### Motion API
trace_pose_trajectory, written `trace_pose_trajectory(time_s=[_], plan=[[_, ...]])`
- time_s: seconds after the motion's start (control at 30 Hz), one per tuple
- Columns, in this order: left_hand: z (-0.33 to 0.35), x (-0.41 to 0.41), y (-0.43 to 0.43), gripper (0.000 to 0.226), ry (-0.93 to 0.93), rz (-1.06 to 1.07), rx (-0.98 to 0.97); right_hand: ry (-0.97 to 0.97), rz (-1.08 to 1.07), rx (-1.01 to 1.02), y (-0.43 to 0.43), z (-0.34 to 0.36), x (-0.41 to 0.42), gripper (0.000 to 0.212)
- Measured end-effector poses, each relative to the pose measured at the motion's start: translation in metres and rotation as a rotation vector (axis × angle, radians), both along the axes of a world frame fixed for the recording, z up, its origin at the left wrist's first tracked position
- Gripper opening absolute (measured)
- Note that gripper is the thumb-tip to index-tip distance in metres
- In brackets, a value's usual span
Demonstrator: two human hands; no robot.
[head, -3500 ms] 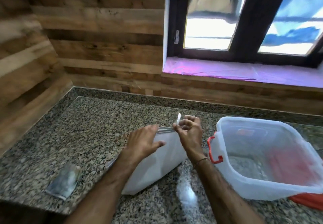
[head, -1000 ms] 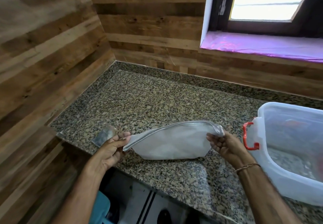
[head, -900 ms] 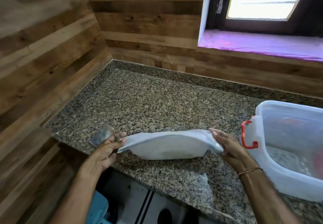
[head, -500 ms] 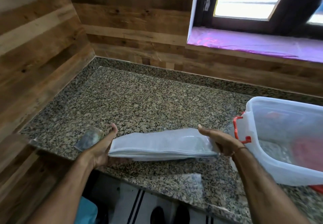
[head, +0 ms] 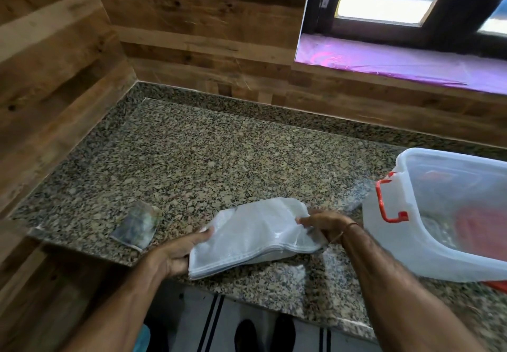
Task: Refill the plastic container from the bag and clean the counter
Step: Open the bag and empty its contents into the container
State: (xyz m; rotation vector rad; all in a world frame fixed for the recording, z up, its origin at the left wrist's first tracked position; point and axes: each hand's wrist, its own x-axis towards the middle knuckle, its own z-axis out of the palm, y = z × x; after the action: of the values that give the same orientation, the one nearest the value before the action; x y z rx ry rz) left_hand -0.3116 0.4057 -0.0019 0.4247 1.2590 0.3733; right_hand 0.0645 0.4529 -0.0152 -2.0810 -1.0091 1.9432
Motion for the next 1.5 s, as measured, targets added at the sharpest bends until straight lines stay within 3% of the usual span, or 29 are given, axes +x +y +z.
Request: trace_pose_trajectory(time_s=[0.13,0.23,0.37,0.5,0.6,0.7,0.8,0.87,1.07,1.27,1.4,1.5], plan=[[-0.008,0.003,0.006,0.051,-0.005,0.082,0.008,-0.045,0.001,0.042,-0.001,0.004,-0.012,0.008],[-0.010,0.009,0.008,0.030,0.013,0.110,0.024,-0.118,-0.046,0.078,-0.002,0.005,-0.017,0.012],[-0.010,0.012,0.009,0.038,0.023,0.130,0.069,-0.183,-0.063,0.139,-0.004,0.001,-0.023,0.015],[0.008,0.011,0.021,0.032,0.076,0.126,0.173,-0.097,-0.203,0.221,-0.004,0.016,-0.031,0.017],[0.045,0.012,0.038,0.037,0.066,0.143,0.288,-0.016,-0.270,0.340,0.007,0.053,-0.031,0.003],[0.098,0.024,0.056,0.049,0.005,0.176,0.437,0.124,-0.362,0.523,0.020,0.109,-0.020,0.011],[0.153,0.059,0.064,0.017,-0.056,0.211,0.604,0.243,-0.382,0.766,0.023,0.169,0.009,0.022],[0.182,0.096,0.066,0.013,-0.092,0.229,0.713,0.277,-0.385,0.889,0.018,0.206,0.041,0.019],[0.228,0.242,0.053,0.046,-0.249,0.200,0.993,0.157,-0.487,1.075,-0.019,0.277,0.170,0.015],[0.199,0.376,0.025,0.054,-0.189,0.107,1.132,0.096,-0.662,1.181,-0.059,0.252,0.286,0.023],[0.152,0.420,0.009,0.041,0.027,-0.024,1.269,0.146,-0.735,1.186,-0.075,0.194,0.320,0.041],[0.138,0.431,0.001,0.049,0.170,-0.147,1.377,0.223,-0.729,1.174,-0.081,0.169,0.331,0.036]])
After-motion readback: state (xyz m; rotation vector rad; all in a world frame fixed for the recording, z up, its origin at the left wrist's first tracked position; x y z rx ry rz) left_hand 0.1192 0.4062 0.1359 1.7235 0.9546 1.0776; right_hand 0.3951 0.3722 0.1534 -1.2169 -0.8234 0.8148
